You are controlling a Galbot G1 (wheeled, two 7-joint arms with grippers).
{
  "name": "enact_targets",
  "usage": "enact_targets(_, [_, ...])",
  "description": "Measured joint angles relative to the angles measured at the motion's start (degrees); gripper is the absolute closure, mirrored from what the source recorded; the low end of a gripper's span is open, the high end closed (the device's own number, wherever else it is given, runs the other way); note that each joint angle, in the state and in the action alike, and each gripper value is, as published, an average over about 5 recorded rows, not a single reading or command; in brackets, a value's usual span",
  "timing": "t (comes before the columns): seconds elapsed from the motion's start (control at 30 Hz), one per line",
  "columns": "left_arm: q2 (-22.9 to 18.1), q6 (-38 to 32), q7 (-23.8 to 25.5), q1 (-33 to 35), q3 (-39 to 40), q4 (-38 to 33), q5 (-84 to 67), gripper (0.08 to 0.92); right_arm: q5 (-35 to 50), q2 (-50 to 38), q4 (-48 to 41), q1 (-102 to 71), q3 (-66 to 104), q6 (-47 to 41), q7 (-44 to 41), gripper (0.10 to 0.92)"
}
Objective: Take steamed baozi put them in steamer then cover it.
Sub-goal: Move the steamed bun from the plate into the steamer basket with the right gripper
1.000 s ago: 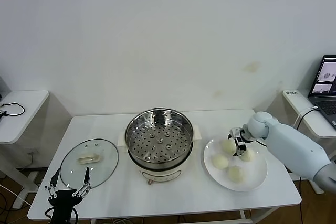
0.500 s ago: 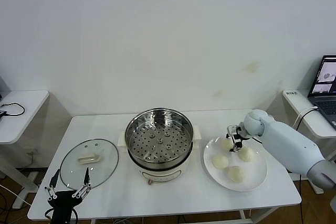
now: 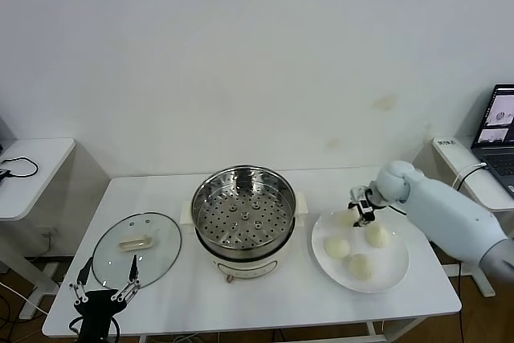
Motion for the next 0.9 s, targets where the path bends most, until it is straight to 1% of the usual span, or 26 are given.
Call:
enact_targets(0.2, [0.64,0.22,0.09,-0.56,0.29,0.18,-0.67,0.177,5.19,-2.06,4.14,6.73,-3.56,-0.86,-0.46,0.465])
enact_targets(0.43, [0.97,0.29,0.21,-0.81,0.36,0.16,-1.02,0.177,12.02,-1.38,7.9,16.67,-9.46,-1.35,-0.28,0.465])
enact_targets(0.63, [1.17,0.23,0.36,-0.86,-0.27,0.2,-1.29,0.177,17.69,2.34,9.25,24.9,-14.99,-1.38,0.61,0.465])
enact_targets(0.9, [1.22,0.22,0.64,-0.62,-1.17,0.26,-1.65,0.177,22.63,11.08,9.44,30.79,-21.15,0.22,2.19,0.465])
